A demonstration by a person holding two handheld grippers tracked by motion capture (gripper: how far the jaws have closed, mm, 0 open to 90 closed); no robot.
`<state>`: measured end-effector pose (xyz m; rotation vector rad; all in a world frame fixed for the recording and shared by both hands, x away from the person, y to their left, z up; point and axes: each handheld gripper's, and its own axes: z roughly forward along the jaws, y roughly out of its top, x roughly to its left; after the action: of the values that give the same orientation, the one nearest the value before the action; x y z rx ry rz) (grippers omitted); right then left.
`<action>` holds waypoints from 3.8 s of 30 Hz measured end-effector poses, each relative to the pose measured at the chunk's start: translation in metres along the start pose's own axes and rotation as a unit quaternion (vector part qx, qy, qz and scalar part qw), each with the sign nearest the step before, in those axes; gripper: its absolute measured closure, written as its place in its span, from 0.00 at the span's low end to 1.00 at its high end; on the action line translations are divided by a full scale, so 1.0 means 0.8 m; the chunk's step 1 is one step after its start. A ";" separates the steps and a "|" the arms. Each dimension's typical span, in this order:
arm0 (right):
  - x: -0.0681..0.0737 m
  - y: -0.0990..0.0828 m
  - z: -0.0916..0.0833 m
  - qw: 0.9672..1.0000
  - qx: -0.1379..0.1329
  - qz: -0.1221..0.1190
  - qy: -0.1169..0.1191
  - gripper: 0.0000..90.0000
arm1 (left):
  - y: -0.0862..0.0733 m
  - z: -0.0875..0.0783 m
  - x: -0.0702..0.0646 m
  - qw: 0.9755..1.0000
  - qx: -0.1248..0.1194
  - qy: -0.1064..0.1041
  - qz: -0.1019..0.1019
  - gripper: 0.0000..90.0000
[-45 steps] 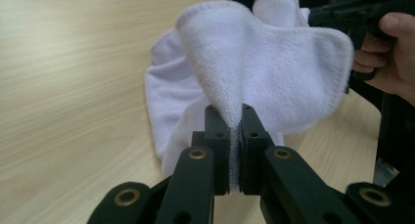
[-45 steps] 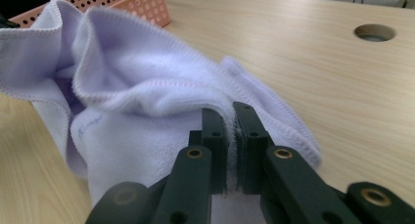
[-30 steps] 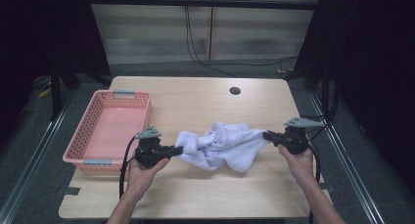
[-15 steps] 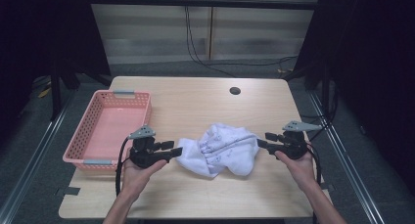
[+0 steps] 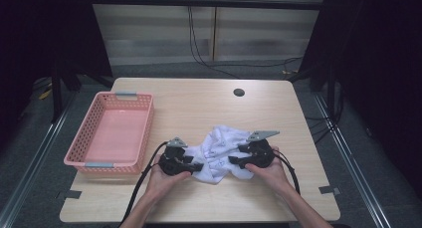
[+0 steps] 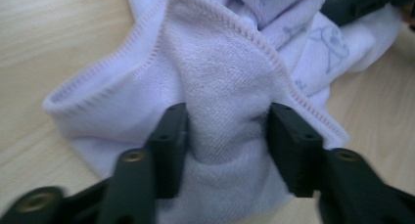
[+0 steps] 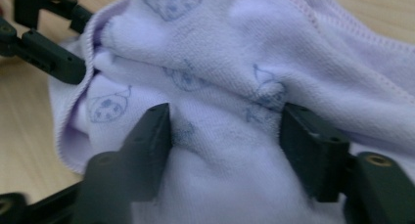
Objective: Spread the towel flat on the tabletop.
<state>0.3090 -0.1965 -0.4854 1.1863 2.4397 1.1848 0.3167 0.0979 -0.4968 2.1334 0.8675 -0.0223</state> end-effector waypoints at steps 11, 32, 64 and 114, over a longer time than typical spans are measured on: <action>-0.019 0.011 -0.041 0.998 -0.060 0.034 0.002 0.93 | 0.009 -0.041 -0.026 0.996 -0.060 -0.066 0.022 0.80; -0.073 0.055 -0.133 0.984 -0.157 0.064 -0.052 0.96 | 0.031 -0.146 -0.035 0.979 -0.185 -0.082 0.022 0.83; -0.166 0.168 -0.117 0.977 -0.158 0.077 -0.121 0.73 | 0.029 -0.161 0.011 0.979 -0.198 -0.048 -0.029 0.75; -0.004 -0.001 -0.058 0.998 -0.033 -0.015 0.056 0.97 | -0.029 -0.092 0.022 0.993 -0.099 -0.017 -0.058 0.54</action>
<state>0.2891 -0.2262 -0.4552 1.0888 2.4673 1.3450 0.2967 0.1691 -0.4686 1.8917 0.9335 -0.0300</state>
